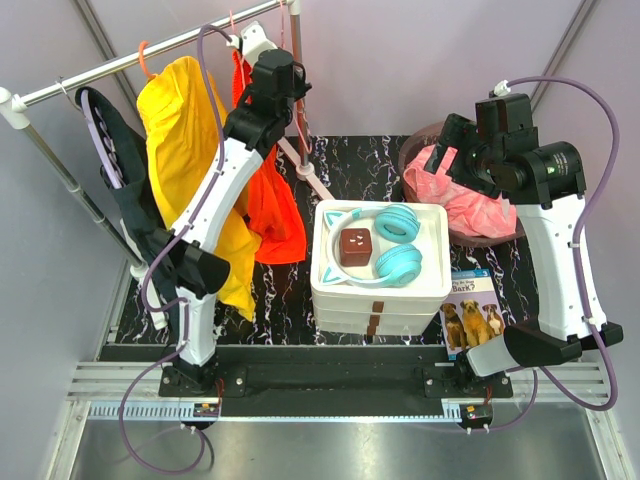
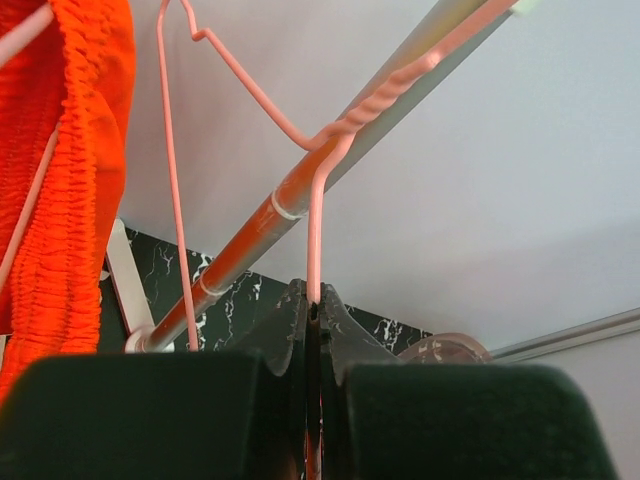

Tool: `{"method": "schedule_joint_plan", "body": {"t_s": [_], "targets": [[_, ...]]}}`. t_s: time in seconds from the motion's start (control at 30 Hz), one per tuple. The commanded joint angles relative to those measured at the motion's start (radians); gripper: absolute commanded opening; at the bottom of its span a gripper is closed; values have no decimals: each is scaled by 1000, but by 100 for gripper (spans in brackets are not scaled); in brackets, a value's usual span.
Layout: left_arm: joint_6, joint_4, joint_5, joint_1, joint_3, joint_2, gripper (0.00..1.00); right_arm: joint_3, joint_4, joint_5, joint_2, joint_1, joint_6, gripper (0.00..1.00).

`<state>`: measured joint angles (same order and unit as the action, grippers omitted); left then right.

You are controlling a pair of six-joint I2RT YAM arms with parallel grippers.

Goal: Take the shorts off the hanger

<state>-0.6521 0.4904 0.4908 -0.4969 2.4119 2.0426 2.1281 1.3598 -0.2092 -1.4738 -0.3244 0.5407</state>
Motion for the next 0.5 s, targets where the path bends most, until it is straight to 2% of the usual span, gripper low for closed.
{"method": "schedule_joint_plan", "body": {"t_s": [0.0,0.03,0.13,0.17,0.2,0.27,0.3,0.4,0.47], "targets": [[19,-79,9,-3,35,2,0,35,124,-21,18,4,24,100],[19,-79,2,-5,27,-1,0,35,125,-24,20,2,21,100],[43,-87,-21,-11,12,-25,15,36,117,-36,20,2,10,100],[70,-88,-27,-14,9,-41,21,41,117,-27,15,2,10,100],[81,-95,-43,-18,3,-53,32,46,117,-21,12,2,10,100],[118,-105,-81,-22,-36,-103,44,44,122,2,7,2,16,100],[132,-111,-98,-26,-51,-122,55,38,117,7,9,2,19,100],[166,-119,-129,-28,-146,-214,66,7,102,10,24,2,19,100],[187,-121,-153,-28,-224,-295,70,-8,90,11,33,2,15,100]]}}
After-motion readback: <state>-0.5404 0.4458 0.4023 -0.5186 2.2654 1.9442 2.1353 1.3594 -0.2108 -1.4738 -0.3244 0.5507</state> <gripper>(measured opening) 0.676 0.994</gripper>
